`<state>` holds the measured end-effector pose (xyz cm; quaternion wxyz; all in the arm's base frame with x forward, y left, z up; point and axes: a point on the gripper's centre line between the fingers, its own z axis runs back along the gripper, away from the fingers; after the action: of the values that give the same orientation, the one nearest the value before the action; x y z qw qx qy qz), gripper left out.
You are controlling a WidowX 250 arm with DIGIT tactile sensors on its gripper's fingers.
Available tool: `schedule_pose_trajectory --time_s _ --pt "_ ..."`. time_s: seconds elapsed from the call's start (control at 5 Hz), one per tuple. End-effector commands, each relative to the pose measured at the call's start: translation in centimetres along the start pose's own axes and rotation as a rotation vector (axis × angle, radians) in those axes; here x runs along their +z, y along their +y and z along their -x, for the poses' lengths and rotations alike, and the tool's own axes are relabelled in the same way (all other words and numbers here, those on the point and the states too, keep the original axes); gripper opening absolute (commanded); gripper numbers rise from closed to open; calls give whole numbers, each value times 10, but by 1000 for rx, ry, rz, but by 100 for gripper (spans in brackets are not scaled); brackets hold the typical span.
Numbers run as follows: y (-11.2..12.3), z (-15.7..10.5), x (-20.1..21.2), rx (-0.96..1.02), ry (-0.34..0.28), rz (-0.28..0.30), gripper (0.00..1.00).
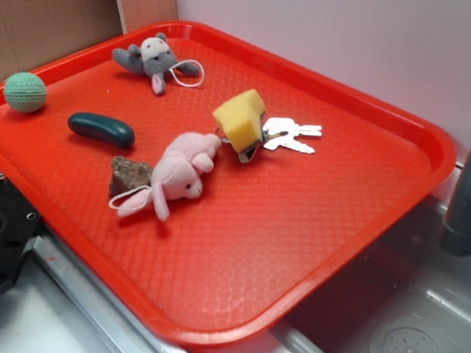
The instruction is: Grab the gray animal.
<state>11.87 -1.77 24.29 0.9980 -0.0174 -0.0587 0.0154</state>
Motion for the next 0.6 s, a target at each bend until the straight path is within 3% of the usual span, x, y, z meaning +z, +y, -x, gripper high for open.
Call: schedule_pose_trajectory --time_s 0.0,0.2,0.4 --pt "0 0 0 0 0 0 100" --pt "51 -14 -41 -243 59 49 100" --pt "95 -31 -77 -493 104 52 100"
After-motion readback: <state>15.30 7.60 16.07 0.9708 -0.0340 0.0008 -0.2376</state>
